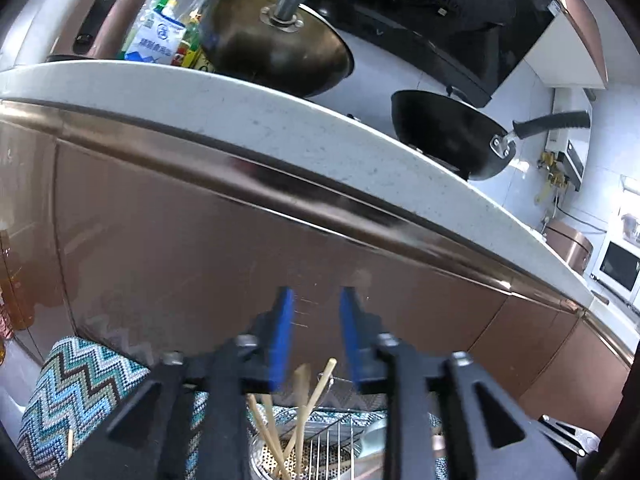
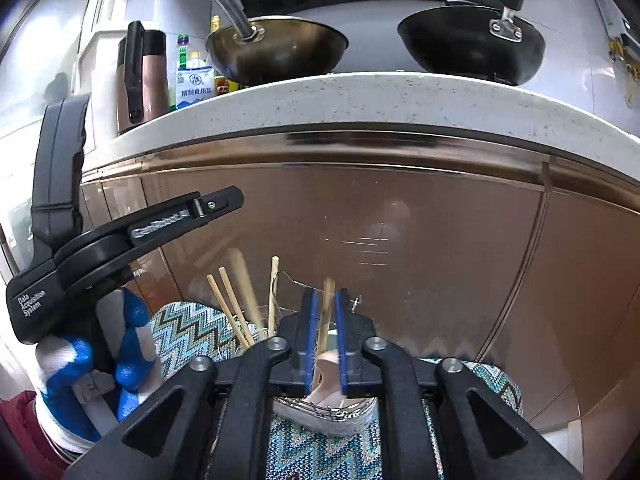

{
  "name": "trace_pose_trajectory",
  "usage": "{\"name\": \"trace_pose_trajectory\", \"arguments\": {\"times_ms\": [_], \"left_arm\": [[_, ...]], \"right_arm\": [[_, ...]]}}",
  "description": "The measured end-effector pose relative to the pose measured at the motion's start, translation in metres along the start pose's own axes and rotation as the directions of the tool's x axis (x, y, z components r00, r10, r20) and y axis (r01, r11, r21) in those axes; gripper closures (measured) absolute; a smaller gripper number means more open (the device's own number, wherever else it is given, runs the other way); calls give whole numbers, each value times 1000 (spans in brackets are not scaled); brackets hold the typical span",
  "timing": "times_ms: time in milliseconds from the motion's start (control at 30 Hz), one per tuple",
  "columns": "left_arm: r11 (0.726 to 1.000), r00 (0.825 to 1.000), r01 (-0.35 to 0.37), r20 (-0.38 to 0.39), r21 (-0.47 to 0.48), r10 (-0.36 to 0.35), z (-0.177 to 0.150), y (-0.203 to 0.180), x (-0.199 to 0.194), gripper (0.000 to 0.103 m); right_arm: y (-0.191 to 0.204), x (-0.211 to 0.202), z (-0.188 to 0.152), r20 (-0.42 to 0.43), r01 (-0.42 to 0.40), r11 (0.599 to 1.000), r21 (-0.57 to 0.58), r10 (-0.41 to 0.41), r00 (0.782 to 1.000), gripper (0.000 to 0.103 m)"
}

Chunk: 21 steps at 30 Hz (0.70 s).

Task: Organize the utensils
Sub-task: 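Drop the chopstick into the clear holder with the right tool while the left tool drops its chopstick in, then open both tools and reach them toward the last chopsticks on the cloth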

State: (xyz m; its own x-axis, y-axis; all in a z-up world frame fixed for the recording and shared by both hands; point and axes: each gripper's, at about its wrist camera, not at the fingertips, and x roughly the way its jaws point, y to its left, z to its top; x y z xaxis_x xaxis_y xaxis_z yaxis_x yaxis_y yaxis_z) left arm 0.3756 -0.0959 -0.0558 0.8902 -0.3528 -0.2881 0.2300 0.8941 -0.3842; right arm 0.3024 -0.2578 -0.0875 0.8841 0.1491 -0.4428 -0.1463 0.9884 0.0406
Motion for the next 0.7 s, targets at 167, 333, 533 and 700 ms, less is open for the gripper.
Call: {"name": "trace_pose_trajectory", "arguments": {"times_ms": [167, 333, 533, 700], "left_arm": [[999, 1000, -11, 16, 38, 11, 15, 3, -34, 66], [995, 998, -47, 32, 83, 44, 25, 6, -76, 56], [986, 996, -87, 48, 141, 81, 24, 13, -134, 49], [984, 994, -102, 49, 149, 95, 23, 26, -186, 47]], "right_arm": [[2, -22, 5, 32, 9, 1000, -1, -9, 999, 83], [7, -56, 9, 60, 6, 1000, 5, -6, 998, 82], [15, -104, 8, 93, -25, 999, 23, 22, 995, 78], [22, -146, 5, 130, -49, 998, 42, 44, 991, 78]]}}
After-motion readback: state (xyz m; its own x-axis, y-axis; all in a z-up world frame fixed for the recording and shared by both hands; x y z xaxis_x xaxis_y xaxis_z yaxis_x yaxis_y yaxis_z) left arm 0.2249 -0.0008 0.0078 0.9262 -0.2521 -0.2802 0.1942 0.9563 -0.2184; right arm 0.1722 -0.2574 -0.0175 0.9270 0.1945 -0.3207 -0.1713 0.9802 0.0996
